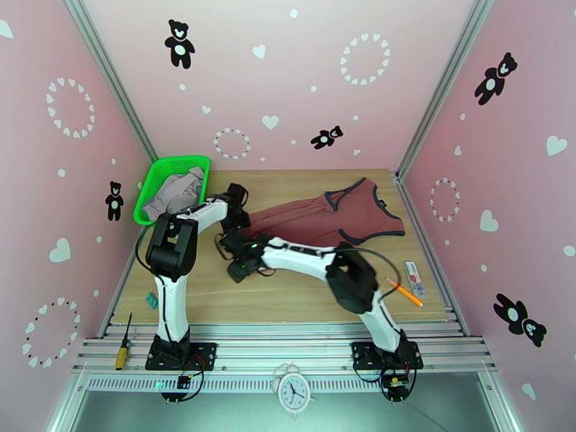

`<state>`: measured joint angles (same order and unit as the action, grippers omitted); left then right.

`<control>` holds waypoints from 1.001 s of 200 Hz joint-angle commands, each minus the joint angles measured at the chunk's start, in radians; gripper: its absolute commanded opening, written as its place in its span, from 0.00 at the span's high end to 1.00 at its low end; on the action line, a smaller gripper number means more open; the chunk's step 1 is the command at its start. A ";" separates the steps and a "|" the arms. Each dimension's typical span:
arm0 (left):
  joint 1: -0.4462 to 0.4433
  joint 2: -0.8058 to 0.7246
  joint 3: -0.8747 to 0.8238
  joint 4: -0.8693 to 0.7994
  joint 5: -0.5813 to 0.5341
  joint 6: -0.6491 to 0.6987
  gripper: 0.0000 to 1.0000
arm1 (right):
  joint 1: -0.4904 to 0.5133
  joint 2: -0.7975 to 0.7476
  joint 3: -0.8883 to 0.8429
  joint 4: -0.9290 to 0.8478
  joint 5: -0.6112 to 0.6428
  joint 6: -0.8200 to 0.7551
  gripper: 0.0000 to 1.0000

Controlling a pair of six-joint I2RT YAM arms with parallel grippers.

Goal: Fold and stack the mixed laundry pile

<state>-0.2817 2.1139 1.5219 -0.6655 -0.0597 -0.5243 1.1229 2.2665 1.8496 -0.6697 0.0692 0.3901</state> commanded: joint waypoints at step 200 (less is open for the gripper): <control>-0.007 0.062 -0.046 0.069 0.052 0.032 0.72 | 0.029 0.010 0.090 -0.178 0.157 0.048 0.44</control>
<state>-0.2707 2.1113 1.5070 -0.6582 -0.0750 -0.5007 1.1450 2.2883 1.9518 -0.8474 0.2432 0.4248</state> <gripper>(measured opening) 0.293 0.555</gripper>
